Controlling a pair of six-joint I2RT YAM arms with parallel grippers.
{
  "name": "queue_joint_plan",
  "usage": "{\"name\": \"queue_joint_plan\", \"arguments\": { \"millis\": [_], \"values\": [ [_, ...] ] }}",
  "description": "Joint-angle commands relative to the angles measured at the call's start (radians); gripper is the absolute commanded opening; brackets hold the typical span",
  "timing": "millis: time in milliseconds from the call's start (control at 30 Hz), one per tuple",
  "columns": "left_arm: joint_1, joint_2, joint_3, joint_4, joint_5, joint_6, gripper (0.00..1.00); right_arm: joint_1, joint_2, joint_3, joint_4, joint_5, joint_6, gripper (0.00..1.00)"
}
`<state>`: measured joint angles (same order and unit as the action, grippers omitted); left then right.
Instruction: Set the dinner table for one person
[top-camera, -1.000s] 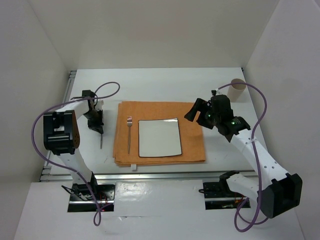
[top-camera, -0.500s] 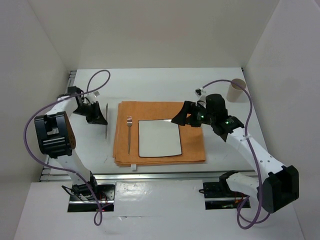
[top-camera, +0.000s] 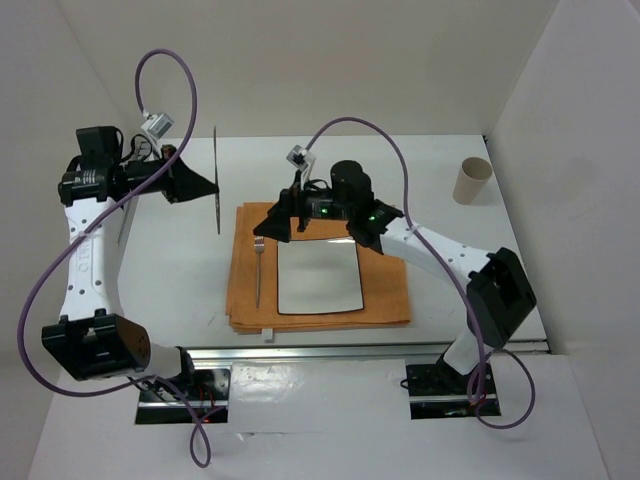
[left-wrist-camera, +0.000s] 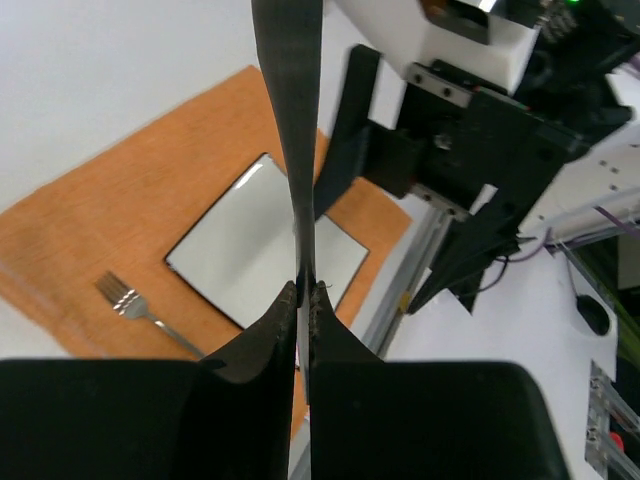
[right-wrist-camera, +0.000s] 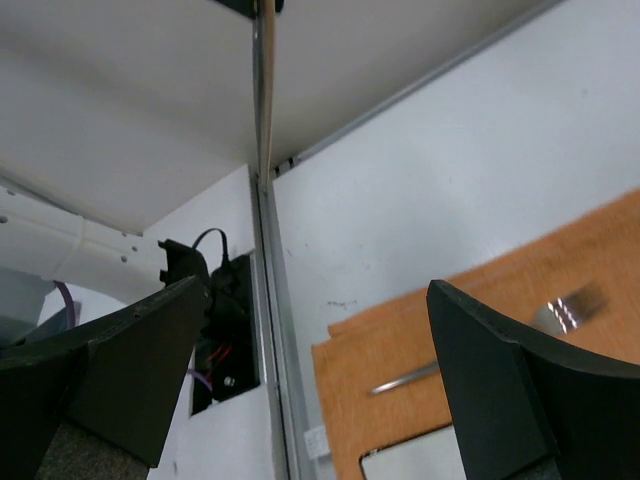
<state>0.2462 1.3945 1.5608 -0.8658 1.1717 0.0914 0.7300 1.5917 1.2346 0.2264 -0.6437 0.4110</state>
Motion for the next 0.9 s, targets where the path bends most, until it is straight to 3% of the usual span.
{"name": "queue_joint_plan", "arguments": {
  "millis": [0,433,567,700,867],
  "values": [
    [-0.007,-0.021,-0.031,-0.012,0.146,0.012,0.0,0.043,0.051,0.086,0.228,-0.06,-0.008,1.0],
    [-0.036,-0.066,-0.148,0.03,0.19,0.004,0.0,0.071,0.237,0.161,0.405,-0.138,0.166,1.0],
    [-0.045,-0.043,-0.168,-0.01,0.163,0.068,0.0,0.071,0.301,0.175,0.47,-0.159,0.224,0.85],
    [-0.054,-0.022,-0.159,-0.032,0.172,0.082,0.0,0.071,0.332,0.194,0.497,-0.185,0.264,0.83],
    [-0.054,-0.022,-0.205,-0.042,0.135,0.119,0.0,0.071,0.332,0.206,0.51,-0.183,0.273,0.7]
  ]
}}
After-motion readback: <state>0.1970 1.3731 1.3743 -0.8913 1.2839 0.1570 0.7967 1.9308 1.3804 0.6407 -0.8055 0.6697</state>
